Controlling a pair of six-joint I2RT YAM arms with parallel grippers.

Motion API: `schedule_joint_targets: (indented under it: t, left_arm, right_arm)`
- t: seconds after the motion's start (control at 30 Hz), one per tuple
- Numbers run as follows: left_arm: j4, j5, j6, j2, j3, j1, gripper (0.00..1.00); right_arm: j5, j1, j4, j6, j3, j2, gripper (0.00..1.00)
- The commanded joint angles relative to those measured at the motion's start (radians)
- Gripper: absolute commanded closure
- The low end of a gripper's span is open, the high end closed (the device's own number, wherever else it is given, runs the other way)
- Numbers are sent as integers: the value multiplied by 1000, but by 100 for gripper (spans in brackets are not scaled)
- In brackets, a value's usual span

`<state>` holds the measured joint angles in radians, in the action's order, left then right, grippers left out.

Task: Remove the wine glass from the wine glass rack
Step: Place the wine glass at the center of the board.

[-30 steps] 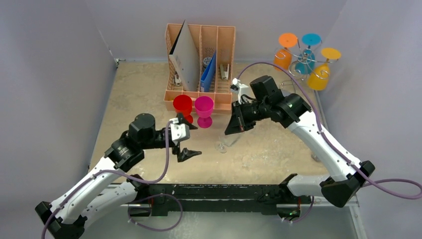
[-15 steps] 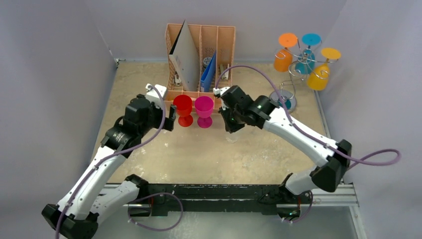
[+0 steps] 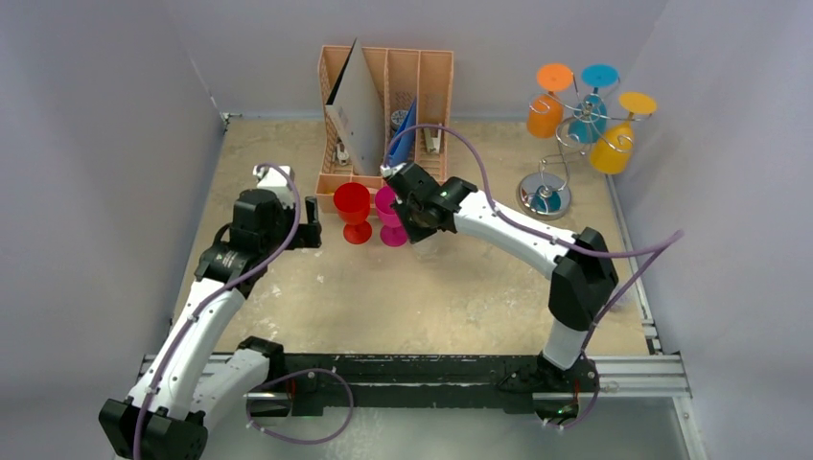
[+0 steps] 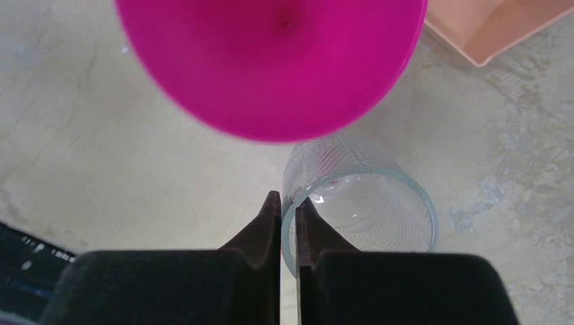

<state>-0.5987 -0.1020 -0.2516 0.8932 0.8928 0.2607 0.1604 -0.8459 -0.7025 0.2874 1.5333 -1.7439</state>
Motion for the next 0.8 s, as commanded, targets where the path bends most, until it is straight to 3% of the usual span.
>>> schedule_joint_targets:
  t: [0.0,0.37,0.77]
  left_arm:
    - [-14,-87,6,-48,-34,-5,0]
    - [2,-65,4,-22,-31,-6,0]
    - [3,-39,15,-13,-28,-6,0]
  right_arm:
    - [114,-3,102,8,29,-16,100]
    - [224,2,214,-42,-14,-51,100]
    - [182,37,243,1,-78,-51,100]
